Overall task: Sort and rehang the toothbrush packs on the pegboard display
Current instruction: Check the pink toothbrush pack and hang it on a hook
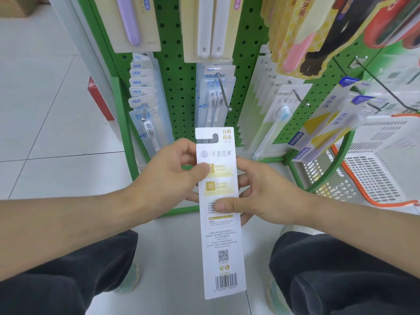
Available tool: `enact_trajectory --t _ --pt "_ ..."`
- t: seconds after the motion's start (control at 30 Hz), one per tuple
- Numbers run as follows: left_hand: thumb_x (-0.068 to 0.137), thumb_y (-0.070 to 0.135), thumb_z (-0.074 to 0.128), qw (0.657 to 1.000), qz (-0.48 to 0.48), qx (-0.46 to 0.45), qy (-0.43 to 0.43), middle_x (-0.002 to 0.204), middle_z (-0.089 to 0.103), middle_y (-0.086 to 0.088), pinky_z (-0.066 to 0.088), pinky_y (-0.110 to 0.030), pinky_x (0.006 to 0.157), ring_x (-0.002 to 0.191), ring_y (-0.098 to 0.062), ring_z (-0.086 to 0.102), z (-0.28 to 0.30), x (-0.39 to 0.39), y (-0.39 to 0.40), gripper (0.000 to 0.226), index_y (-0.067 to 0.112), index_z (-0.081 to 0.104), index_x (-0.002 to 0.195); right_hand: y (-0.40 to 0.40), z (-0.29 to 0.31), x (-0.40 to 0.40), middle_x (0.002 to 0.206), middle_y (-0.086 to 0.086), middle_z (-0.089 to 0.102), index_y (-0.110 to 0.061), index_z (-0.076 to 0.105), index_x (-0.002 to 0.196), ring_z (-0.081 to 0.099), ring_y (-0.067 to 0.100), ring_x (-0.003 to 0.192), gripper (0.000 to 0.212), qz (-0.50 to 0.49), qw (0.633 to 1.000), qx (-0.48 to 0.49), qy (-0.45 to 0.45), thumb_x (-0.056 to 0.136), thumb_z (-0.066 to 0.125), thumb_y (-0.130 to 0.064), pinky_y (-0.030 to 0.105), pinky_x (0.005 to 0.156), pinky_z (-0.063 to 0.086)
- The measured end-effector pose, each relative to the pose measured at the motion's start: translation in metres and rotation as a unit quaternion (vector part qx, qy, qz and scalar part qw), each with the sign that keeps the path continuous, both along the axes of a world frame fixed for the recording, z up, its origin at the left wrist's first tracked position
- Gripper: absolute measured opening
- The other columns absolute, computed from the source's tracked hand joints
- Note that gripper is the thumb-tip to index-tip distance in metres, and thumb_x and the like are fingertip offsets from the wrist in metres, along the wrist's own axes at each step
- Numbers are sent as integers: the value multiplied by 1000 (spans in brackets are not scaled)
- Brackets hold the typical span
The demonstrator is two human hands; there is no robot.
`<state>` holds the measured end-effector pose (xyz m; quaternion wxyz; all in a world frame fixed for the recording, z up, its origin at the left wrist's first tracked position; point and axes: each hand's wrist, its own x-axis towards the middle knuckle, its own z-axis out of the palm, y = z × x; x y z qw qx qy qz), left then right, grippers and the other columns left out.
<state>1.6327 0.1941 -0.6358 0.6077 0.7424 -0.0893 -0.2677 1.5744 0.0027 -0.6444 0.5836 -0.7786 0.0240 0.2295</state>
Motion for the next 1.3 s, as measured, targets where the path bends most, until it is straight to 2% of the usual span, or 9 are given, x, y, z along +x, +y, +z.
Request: enact_trajectory --t 0.17,0.3,0.4,0.53,0.73,0.87,1.03,1.17,1.3 --pt "89 17 73 998 15 33 -45 93 78 6 62 -36 52 68 -22 77 4 1 0 25 7 59 107 3 1 -1 105 9 78 -24 58 128 78 26 89 39 6 1000 7 -9 92 73 -17 47 66 65" --pt "91 15 70 998 22 30 -44 93 78 9 62 -37 53 74 -19 77 2 4 4 24 5 58 108 4 1 -2 109 7 77 -23 62 123 78 24 84 43 42 999 -6 26 86 80 -11 42 61 64" --pt "91 13 69 998 36 10 -48 94 79 7 63 -38 55 76 -20 77 1 4 6 19 7 57 105 2 0 -3 112 2 76 -16 67 119 77 18 91 41 107 992 -31 58 83 82 -6 49 71 64" --pt "91 11 68 997 53 -20 -48 94 79 4 62 -35 54 77 -20 77 1 3 5 16 9 56 101 -2 -1 -3 116 1 76 -10 68 119 75 23 101 42 165 982 -44 77 80 84 -4 55 81 62" --pt "92 13 67 996 73 -23 -45 96 78 4 62 -33 56 79 -18 77 0 6 4 19 9 57 107 -4 -1 -3 114 -9 76 -17 68 115 74 13 103 52 205 972 -101 46 71 92 -4 43 93 60" --pt "93 13 67 994 96 -30 -35 100 77 3 62 -32 56 79 -16 77 1 10 5 16 11 57 106 -6 -2 -4 114 -8 76 -20 70 116 75 19 99 47 201 972 -98 73 75 89 -5 53 85 61" --pt "94 16 66 996 86 -17 -34 105 75 3 63 -34 57 81 -14 77 -1 10 3 14 17 55 103 -5 0 -5 107 2 79 -17 74 110 77 24 94 18 151 981 -48 109 93 72 -23 51 77 64" --pt "90 18 70 997 66 -23 -25 101 77 4 61 -31 52 79 -15 77 0 8 3 23 14 57 109 -2 -1 -6 108 5 78 -20 74 109 77 25 95 18 152 979 -35 130 97 64 -30 44 76 65" --pt "84 21 75 998 46 -20 -26 88 78 10 58 -24 50 73 -12 76 4 6 2 17 22 68 100 -5 -2 -6 110 3 78 -12 74 113 77 22 96 23 191 972 -56 123 92 75 -19 50 81 63"
